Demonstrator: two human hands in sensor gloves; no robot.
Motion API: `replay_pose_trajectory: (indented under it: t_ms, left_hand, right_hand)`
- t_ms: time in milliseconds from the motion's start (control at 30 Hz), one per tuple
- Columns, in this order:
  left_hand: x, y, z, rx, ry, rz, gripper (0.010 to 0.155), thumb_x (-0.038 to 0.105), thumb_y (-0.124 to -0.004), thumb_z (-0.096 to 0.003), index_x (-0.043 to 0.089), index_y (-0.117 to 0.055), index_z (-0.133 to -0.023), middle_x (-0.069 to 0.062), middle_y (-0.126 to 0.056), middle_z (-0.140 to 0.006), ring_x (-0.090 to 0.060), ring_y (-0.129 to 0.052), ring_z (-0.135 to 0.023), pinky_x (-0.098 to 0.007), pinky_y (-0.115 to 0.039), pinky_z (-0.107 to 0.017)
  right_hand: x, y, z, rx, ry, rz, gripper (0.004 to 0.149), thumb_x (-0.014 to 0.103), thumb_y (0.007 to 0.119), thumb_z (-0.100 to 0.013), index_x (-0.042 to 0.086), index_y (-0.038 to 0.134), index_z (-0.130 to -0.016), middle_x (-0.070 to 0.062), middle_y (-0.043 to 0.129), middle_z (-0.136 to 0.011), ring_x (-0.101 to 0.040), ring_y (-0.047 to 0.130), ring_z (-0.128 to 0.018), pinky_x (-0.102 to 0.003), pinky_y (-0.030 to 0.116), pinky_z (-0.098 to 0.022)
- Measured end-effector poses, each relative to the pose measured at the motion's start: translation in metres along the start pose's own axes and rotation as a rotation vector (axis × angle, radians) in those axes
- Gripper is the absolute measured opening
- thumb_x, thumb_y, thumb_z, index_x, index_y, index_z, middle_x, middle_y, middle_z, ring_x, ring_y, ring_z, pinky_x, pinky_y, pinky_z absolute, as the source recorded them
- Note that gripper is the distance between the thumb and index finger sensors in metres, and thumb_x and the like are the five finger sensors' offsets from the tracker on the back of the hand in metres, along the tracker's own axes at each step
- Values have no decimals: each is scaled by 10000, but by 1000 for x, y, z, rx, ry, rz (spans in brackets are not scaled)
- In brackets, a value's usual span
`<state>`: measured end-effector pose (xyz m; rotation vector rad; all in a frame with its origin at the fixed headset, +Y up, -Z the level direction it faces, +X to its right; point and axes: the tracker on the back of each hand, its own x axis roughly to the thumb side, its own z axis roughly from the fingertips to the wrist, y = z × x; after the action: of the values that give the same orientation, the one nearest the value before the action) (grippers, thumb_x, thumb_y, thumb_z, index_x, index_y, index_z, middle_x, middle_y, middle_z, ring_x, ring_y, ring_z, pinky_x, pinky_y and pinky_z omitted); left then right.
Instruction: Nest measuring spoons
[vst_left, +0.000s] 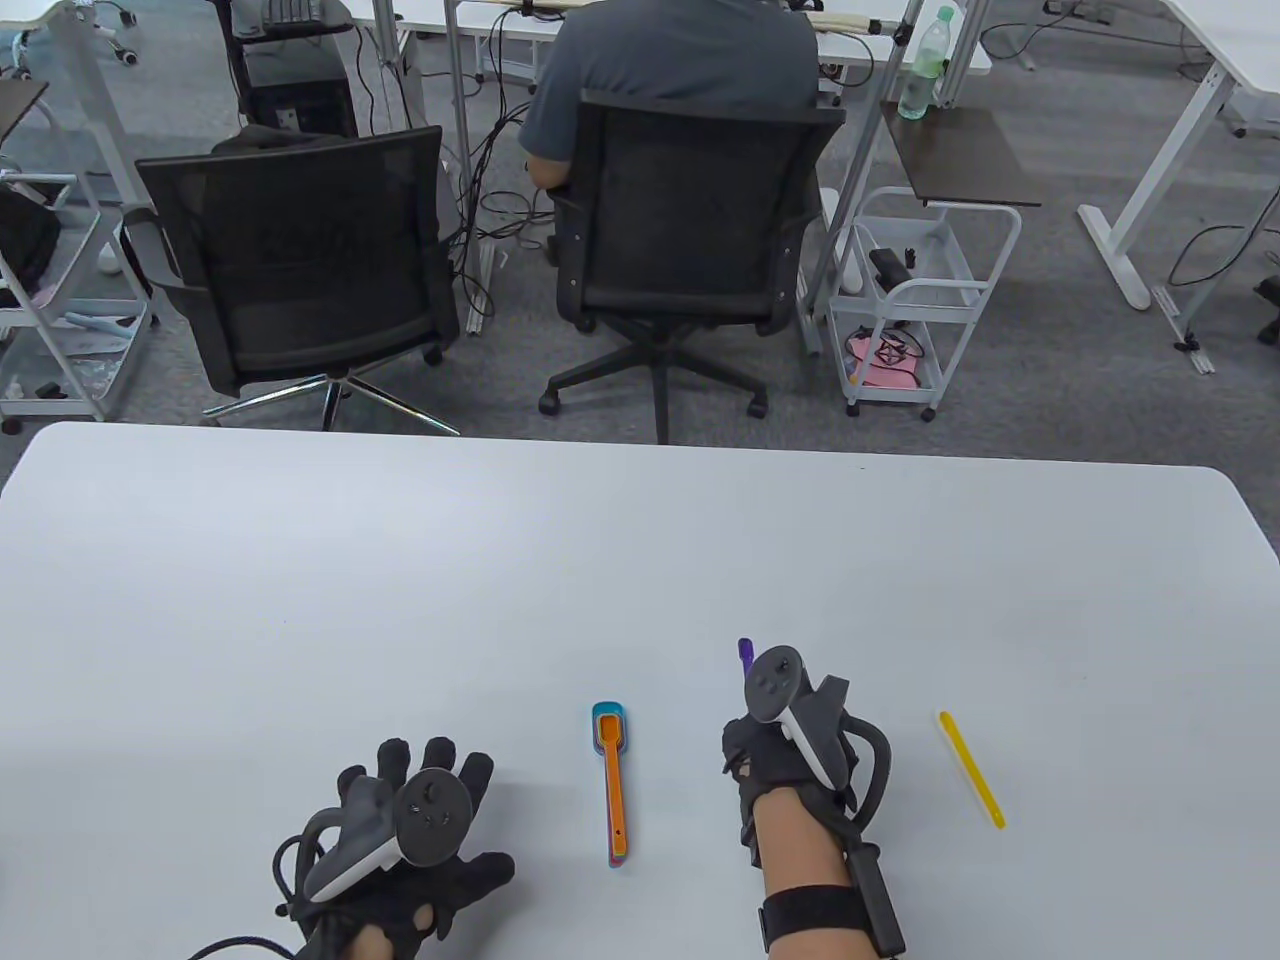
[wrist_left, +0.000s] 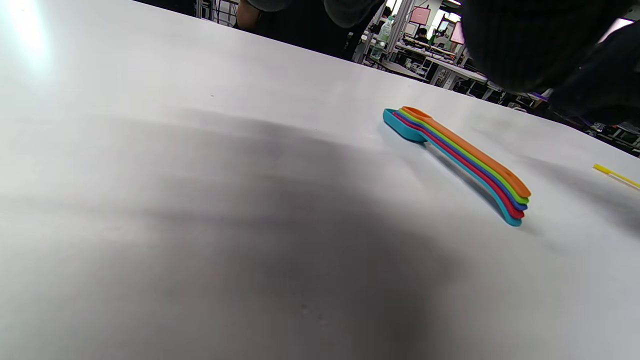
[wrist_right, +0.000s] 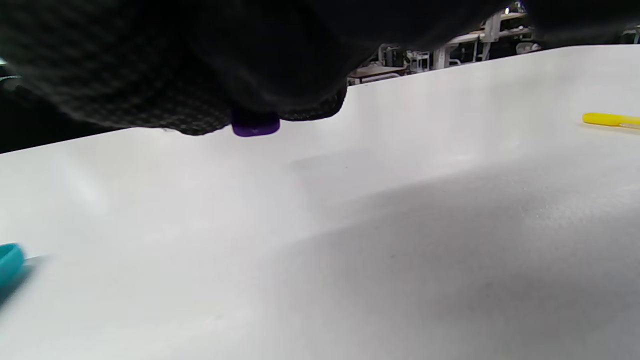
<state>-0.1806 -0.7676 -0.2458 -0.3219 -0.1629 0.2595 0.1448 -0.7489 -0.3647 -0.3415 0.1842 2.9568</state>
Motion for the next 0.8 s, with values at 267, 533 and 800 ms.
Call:
replay_pose_trajectory:
  t_ms: [267,533,800]
  left_hand:
    - [8,1,3,14,-27,-17,1025,694,-810,-425,237,-336,-1211,-200,-218,-1270,-615,-110,-1113,-824,-142,-673]
    - [3,2,4,11,-16,-1,1023,691,-812,-425,235,-340,-1210,-203,-221,-1269,-616,-110,-1112,-824,-144,-673]
    - [4,2,3,10,-15,-4,1022,690,-812,-425,235,-342,-1210,-202,-221,-1269,-616,-110,-1112,-824,-145,-674]
  right_hand:
    - [36,2,38,9,-43,-20,565,499,955,-377,33,919,-696,131,988,-238,-38,882,41,-338,884,19]
    - [66,19,60,34,-87,-22,565,500,952,-381,28,923,-689,133,993,-238,-35,889,45,-338,888,20]
    - [81,43,67,62,-119,-17,564,501,951,-382,27,923,-686,134,993,-238,-34,892,46,-338,888,23]
